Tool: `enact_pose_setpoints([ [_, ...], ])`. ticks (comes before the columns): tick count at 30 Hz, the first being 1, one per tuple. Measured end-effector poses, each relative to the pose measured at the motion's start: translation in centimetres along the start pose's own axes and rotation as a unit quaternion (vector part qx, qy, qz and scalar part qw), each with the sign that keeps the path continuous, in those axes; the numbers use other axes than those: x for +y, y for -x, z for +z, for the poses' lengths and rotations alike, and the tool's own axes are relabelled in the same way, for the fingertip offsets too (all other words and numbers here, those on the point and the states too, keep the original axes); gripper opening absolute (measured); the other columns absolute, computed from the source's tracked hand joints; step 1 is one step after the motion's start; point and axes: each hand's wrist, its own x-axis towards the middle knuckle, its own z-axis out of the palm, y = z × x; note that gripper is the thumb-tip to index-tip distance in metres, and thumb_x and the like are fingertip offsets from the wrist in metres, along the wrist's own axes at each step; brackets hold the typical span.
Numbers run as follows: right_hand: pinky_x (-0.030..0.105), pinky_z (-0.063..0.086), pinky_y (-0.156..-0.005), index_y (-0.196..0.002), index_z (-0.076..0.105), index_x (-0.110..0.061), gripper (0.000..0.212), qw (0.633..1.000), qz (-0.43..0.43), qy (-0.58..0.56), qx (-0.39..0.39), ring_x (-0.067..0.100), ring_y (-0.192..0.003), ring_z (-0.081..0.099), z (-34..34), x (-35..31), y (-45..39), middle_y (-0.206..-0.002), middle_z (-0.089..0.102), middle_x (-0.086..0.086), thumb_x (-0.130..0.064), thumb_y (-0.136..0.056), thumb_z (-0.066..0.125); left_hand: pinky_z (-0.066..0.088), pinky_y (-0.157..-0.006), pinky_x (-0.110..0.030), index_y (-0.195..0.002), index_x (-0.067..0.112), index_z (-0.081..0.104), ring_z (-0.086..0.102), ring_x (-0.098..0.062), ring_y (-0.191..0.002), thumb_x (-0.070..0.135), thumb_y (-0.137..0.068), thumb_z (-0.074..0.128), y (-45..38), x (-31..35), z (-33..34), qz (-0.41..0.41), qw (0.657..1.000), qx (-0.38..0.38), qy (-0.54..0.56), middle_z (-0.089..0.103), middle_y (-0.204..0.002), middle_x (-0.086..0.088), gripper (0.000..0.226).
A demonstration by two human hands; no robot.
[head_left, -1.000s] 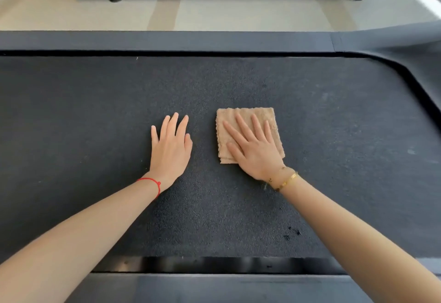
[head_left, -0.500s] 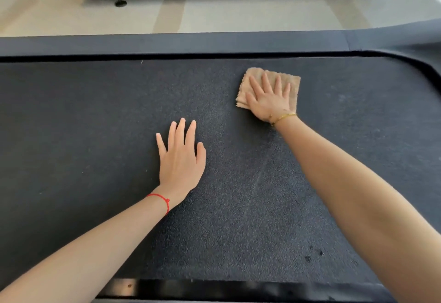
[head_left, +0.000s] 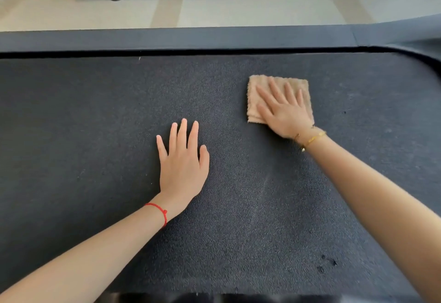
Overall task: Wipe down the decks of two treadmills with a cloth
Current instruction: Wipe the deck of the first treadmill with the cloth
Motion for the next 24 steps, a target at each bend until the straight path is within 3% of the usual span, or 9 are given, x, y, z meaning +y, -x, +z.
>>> enact_pose_setpoints([
  [7,0.057,-0.015,-0.118,-0.157,0.002,-0.039,0.062,0.997,0.076,-0.009,-0.034,0.038,-0.150,-0.013,-1.8,-1.2,-10.0,-0.167,-0.007,-0.001,-0.056,-0.099,0.013,0.008,-0.121,-0.058,-0.159,0.022,0.006,0.002,-0.024,-0.154,0.043,-0.100,0.014,-0.3,0.2,0.2,-0.005,1.000,-0.001,-0.003,0.007,-0.167,-0.005,0.063],
  [12,0.058,-0.013,-0.119,-0.157,0.004,-0.042,0.058,0.998,-0.051,0.007,-0.033,0.037,-0.151,-0.010,-0.2,-7.4,-9.2,-0.167,-0.003,-0.003,-0.055,-0.101,0.015,0.010,-0.121,-0.058,-0.159,0.022,0.010,0.004,-0.022,-0.154,0.042,-0.099,0.018,-0.4,0.0,0.3,-0.011,1.000,0.003,-0.001,0.010,-0.166,-0.004,0.063],
  [16,0.051,-0.011,-0.121,-0.155,0.004,-0.046,0.054,0.990,-0.137,0.010,-0.027,0.032,-0.152,-0.009,0.7,-6.5,-5.7,-0.166,-0.003,-0.008,-0.055,-0.103,0.017,0.010,-0.121,-0.057,-0.159,0.022,0.012,0.006,-0.022,-0.154,0.042,-0.099,0.017,-0.1,0.0,0.0,-0.010,1.000,0.005,0.003,0.011,-0.166,-0.004,0.064],
  [24,0.055,-0.012,-0.120,-0.157,0.008,-0.043,0.055,0.998,0.054,-0.012,-0.009,0.034,-0.152,-0.009,-1.4,0.9,-4.0,-0.167,-0.003,-0.004,-0.053,-0.103,0.016,0.008,-0.122,-0.057,-0.158,0.022,0.017,0.009,-0.023,-0.153,0.040,-0.100,0.023,-0.2,0.1,-0.2,-0.010,1.000,0.010,0.021,0.015,-0.165,-0.005,0.061],
])
